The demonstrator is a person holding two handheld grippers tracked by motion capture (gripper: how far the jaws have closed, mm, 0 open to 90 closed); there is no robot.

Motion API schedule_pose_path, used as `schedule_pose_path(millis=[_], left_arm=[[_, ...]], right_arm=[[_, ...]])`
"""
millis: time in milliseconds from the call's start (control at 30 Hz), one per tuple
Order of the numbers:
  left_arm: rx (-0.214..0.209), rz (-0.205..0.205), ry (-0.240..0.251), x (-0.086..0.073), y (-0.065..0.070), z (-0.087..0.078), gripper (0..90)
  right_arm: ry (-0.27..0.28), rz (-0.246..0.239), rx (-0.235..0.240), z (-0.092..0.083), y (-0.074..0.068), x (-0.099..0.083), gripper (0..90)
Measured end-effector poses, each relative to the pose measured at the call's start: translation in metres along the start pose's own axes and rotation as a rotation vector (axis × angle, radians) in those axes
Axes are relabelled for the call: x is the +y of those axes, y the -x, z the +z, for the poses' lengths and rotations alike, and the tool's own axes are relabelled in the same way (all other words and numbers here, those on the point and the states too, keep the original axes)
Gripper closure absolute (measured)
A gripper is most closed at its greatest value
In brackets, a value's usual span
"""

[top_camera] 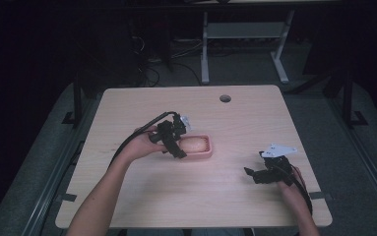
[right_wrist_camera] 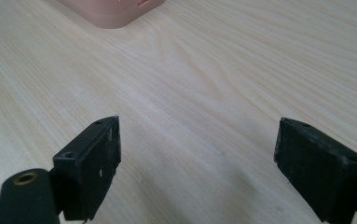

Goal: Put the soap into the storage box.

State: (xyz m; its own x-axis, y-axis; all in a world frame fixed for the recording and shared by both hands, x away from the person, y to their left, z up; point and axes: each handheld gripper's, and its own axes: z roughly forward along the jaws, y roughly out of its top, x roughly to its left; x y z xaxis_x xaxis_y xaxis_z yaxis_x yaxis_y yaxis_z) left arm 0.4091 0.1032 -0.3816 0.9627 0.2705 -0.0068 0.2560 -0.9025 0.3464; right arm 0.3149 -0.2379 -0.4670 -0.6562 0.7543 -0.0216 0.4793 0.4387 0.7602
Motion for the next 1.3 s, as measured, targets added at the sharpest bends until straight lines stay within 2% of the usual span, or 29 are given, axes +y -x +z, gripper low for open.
schedule_pose_path(millis=[967, 1300], left_arm=[[0.000, -0.028, 0.032, -0.033, 0.013, -0.006, 24.6], [0.005, -0.055, 0.040, -0.047, 0.014, -0.006, 24.6]], right_arm=[[-0.018, 0.008, -0.016, 0.001, 0.001, -0.001, 13.9], [-0.022, 0.006, -0.016, 0.002, 0.001, -0.001, 13.9]])
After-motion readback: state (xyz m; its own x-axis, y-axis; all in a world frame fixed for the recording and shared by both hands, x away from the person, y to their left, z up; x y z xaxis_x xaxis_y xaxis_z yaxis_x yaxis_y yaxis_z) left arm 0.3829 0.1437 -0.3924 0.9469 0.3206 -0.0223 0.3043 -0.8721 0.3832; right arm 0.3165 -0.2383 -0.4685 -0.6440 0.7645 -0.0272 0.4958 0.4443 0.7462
